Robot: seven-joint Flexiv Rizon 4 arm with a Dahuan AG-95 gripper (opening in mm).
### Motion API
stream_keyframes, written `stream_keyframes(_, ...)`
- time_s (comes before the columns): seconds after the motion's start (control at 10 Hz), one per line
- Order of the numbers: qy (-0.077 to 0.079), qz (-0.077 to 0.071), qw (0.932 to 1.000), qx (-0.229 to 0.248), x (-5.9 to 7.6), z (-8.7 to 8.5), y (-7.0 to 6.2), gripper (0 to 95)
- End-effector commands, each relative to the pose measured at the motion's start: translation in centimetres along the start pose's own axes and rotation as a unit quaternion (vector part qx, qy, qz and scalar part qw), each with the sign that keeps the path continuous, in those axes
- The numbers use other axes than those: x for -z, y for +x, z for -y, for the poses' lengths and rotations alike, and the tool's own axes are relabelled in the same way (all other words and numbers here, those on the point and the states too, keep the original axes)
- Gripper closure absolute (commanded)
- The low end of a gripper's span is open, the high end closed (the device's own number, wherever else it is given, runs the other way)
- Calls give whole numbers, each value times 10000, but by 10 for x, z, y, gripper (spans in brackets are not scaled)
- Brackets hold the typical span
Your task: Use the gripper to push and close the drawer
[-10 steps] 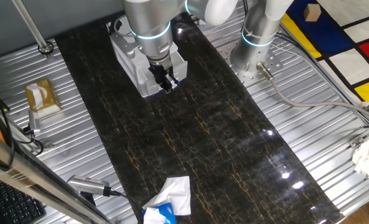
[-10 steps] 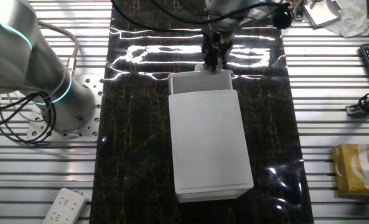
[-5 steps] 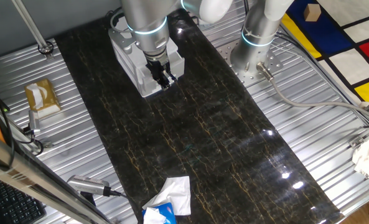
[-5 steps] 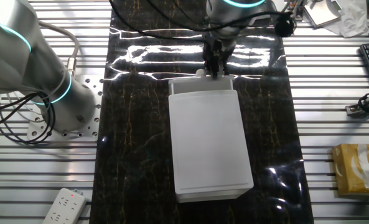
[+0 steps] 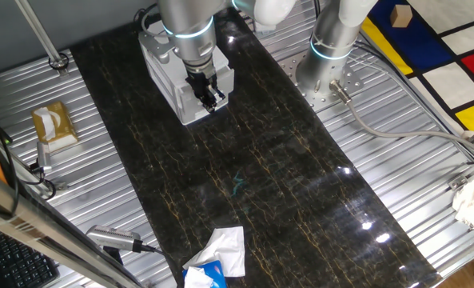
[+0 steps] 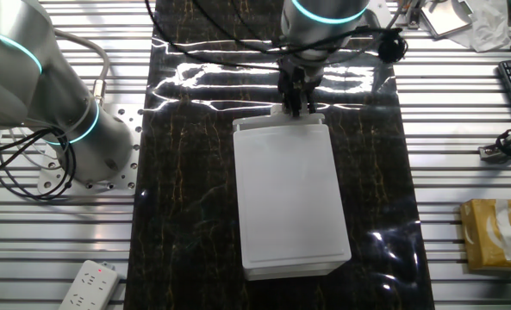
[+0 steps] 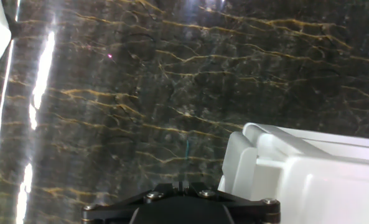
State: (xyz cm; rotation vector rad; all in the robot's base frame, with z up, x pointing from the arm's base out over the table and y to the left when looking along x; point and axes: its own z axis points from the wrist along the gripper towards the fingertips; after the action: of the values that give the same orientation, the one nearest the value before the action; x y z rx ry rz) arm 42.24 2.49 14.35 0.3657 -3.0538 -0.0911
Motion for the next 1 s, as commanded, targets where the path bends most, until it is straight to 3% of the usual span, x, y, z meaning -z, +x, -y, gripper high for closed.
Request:
stream_keyframes(0.1, 17, -5, 10000, 14, -1, 1, 0, 950)
stream_keyframes(0.5, 36, -19, 9999, 119, 1, 4, 1, 950)
stream_keyframes(1.0, 47, -86, 9997, 207, 13, 10, 1, 950)
